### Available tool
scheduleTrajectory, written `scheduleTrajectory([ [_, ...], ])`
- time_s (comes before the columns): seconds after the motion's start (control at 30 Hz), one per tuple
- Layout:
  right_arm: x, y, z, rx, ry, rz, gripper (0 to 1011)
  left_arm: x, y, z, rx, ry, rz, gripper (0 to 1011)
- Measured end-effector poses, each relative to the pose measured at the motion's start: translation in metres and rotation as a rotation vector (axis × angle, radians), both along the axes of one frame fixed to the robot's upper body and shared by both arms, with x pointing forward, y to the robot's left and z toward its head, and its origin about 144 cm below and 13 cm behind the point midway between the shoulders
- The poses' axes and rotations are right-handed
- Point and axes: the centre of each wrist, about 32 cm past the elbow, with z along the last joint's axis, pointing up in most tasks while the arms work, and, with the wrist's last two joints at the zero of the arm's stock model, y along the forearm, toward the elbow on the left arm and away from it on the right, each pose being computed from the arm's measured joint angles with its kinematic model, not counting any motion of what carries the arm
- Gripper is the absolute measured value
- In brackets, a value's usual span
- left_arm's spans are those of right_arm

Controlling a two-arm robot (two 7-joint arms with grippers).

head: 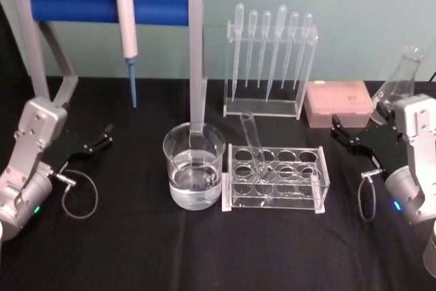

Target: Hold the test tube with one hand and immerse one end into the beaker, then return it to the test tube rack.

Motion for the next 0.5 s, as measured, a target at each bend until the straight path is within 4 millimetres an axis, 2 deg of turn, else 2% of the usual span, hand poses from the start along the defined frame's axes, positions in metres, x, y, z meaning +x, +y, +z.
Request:
scheduleTrajectory([
  [0.5,-0.0017,-0.0015,0.0009,0.0,-0.002,0.0,1002,0.0,0.0,0.0,0.0,0.0,0.0,1000],
])
